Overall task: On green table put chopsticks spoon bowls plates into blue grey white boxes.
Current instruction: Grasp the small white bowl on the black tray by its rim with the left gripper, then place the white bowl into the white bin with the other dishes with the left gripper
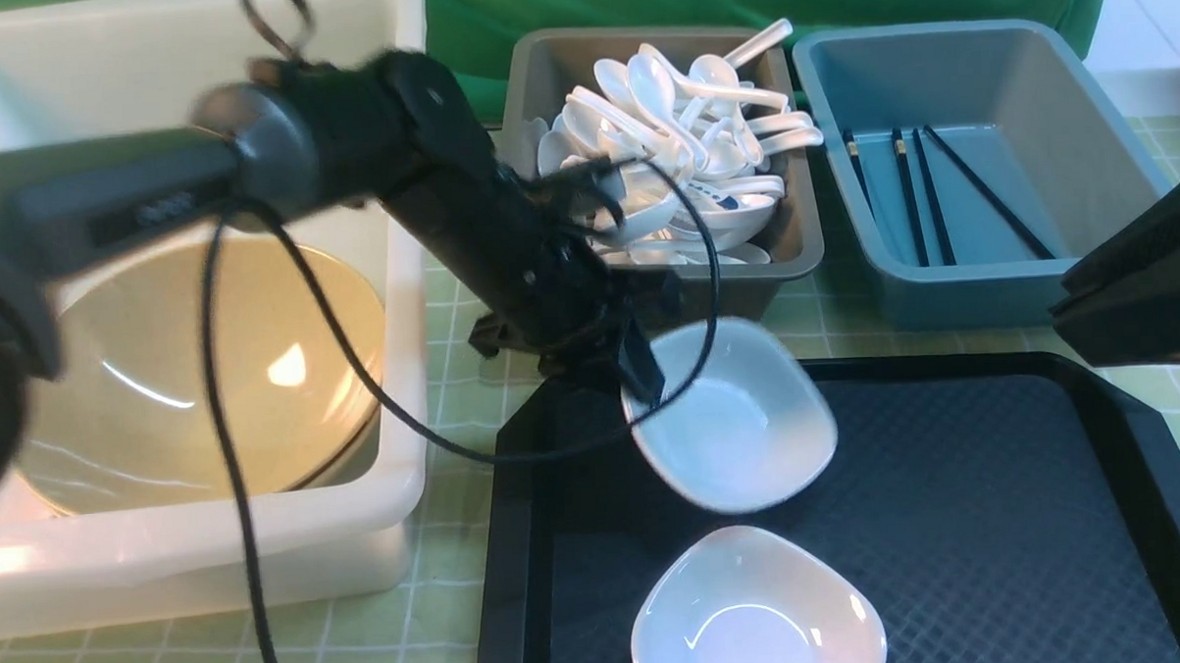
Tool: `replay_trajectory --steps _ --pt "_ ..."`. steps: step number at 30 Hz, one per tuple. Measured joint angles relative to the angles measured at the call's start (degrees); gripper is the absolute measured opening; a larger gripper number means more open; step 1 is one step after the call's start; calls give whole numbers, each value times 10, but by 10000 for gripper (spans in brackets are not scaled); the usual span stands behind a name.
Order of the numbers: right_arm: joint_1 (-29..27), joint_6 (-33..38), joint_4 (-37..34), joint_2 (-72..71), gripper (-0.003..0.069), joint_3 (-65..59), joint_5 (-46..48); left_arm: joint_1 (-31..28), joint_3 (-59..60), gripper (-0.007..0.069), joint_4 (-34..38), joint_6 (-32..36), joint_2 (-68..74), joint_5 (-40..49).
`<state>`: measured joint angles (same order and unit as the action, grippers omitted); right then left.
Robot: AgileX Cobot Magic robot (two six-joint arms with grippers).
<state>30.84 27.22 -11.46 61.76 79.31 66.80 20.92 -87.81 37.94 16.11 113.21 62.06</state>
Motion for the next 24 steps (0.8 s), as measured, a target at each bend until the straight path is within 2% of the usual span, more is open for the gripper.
replay_trajectory --steps 4,7,8,9,10,11,12,13,14,15,18,22,24 --pt "0 11 0 0 141 0 -3 -30 0 15 9 23 -38 38" --pt "0 19 -1 0 143 0 -30 -87 1 15 28 42 -99 69" --pt "0 21 -1 0 143 0 -32 -87 1 15 30 43 -99 69" --pt "0 24 -1 1 143 0 -49 -123 1 15 32 51 -138 73" --pt "0 24 -1 1 143 0 -50 -123 1 15 31 52 -138 73" --pt "0 25 -2 2 143 0 -66 -160 2 15 31 55 -172 77" --pt "0 25 -2 2 143 0 -69 -170 3 15 31 55 -180 77" --pt "0 25 -2 6 143 0 -87 -218 13 15 34 56 -214 79" --pt "0 25 -3 8 143 0 -91 -225 15 15 34 56 -218 79" --pt "0 25 -7 15 143 0 -105 -289 39 15 38 56 -247 79" --pt "0 31 -20 30 131 0 -115 -385 100 15 40 56 -279 79" --pt "0 51 -48 48 45 -1 -123 -556 181 15 53 56 -288 80" --pt "0 57 -51 50 31 -1 -126 -606 189 15 63 56 -288 79"
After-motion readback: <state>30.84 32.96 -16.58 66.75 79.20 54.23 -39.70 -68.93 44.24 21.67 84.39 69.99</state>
